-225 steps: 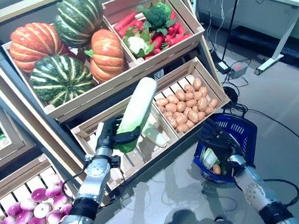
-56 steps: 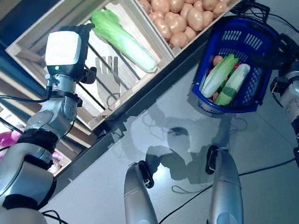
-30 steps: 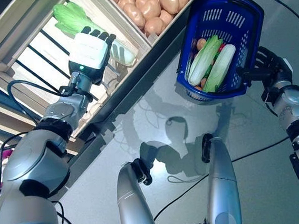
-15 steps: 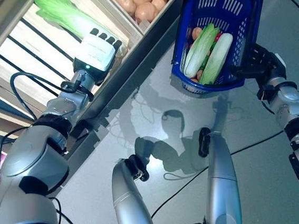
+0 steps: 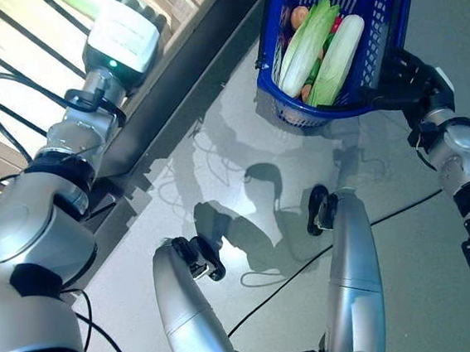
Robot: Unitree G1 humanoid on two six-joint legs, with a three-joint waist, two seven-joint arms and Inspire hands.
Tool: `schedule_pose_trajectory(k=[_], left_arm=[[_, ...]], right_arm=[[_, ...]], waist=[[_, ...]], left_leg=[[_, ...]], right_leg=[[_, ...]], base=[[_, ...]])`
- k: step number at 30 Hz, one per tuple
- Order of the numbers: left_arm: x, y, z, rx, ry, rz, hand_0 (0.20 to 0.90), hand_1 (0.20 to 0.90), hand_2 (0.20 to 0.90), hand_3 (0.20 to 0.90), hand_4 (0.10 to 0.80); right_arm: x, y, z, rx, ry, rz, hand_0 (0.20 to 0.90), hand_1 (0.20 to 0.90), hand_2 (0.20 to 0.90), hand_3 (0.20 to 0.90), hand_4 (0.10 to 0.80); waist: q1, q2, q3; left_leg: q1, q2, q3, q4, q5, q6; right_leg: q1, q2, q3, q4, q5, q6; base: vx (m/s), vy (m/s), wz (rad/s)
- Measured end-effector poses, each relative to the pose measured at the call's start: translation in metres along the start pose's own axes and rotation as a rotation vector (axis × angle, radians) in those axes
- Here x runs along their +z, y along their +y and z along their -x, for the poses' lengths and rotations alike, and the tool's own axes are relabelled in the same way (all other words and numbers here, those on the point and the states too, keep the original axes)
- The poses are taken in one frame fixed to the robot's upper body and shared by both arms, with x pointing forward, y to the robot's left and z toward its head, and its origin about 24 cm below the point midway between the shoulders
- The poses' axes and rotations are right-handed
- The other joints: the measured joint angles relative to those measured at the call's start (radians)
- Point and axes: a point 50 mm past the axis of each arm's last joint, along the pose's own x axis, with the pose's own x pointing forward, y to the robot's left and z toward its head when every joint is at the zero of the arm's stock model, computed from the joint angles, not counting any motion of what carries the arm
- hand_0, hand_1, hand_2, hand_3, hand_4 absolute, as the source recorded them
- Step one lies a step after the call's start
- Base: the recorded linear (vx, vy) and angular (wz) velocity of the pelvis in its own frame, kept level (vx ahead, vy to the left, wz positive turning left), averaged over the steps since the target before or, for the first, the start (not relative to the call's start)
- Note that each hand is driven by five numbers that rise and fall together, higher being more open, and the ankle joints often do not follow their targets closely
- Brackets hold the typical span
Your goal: Put vegetables into the basket
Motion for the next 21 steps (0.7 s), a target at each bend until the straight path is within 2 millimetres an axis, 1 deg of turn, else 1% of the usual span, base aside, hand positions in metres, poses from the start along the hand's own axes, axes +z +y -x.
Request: schedule_pose_trajectory(k=[10,14,17,19,21], left_arm=[[-0.008,0.003,-0.002,0.000,0.049,-0.011,0.900,0.900,0.900,0.900,0.800],[-0.008,-0.001,0.001,-0.002,0.085,0.080,0.900,0.900,0.900,0.900,0.800],[0.000,-0.013,0.010,-0.012,0.083,0.175,0.900,0.900,0.900,0.900,0.800],[0.007,-0.026,0.021,-0.011,0.097,0.280,0.900,0.900,0.900,0.900,0.800],[0.004,-0.031,0.027,0.021,0.167,0.390,0.900,0.900,0.900,0.900,0.800]], right_arm=[[0.002,0.001,0.000,0.011,-0.006,-0.019,0.900,0.900,0.900,0.900,0.800],[-0.004,0.000,0.001,0.011,0.022,-0.026,0.900,0.900,0.900,0.900,0.800],[-0.028,0.002,0.008,0.024,0.107,-0.036,0.900,0.900,0.900,0.900,0.800],[-0.050,0.004,0.017,0.045,0.165,-0.045,0.900,0.900,0.900,0.900,0.800],[-0.058,0.009,0.020,0.065,0.180,-0.054,0.900,0.900,0.900,0.900,0.800]], waist=[[-0.007,-0.006,0.000],[-0.008,-0.010,0.000],[-0.011,-0.011,0.000],[-0.012,-0.015,-0.002],[-0.013,-0.022,-0.006]], left_leg=[[-0.042,-0.002,-0.022,0.054,-0.011,0.007],[-0.007,-0.005,-0.012,0.034,-0.011,0.006],[0.113,-0.018,0.019,-0.076,0.011,-0.004],[0.258,-0.023,0.064,-0.202,0.037,-0.011],[0.347,-0.030,0.087,-0.284,0.059,-0.025]], right_leg=[[-0.029,-0.008,0.007,0.043,-0.003,0.000],[0.000,-0.014,0.001,0.032,-0.005,-0.004],[0.118,-0.021,-0.029,-0.059,-0.001,-0.002],[0.255,-0.017,-0.057,-0.166,0.008,0.006],[0.337,-0.011,-0.074,-0.230,0.018,0.018]], base=[[0.001,0.000,0.00],[0.044,-0.010,0.02],[0.079,-0.011,0.06],[0.069,-0.025,0.00],[0.095,-0.046,-0.04]])
